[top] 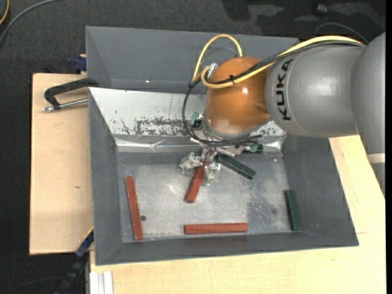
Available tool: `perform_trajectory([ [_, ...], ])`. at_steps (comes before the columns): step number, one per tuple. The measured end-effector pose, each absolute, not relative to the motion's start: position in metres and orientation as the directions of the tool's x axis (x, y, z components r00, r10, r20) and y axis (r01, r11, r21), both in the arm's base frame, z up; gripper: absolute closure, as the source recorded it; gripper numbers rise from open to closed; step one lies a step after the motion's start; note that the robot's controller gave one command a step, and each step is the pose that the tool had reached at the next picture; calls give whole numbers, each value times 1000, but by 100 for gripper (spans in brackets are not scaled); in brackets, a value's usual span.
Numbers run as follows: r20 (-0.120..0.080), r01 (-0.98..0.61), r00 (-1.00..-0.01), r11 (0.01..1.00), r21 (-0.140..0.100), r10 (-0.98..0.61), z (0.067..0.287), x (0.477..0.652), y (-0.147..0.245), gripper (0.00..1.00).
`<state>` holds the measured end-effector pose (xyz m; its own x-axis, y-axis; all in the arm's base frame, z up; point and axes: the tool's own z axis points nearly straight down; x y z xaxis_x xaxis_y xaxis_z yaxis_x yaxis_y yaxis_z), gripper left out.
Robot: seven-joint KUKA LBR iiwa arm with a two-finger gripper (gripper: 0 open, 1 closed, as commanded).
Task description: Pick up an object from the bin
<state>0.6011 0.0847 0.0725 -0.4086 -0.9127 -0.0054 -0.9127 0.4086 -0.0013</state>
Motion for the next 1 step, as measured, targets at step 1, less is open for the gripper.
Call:
perform_trajectory([
  [1, -7, -911, -411, 411, -6, -911, 110, 603, 86, 100],
])
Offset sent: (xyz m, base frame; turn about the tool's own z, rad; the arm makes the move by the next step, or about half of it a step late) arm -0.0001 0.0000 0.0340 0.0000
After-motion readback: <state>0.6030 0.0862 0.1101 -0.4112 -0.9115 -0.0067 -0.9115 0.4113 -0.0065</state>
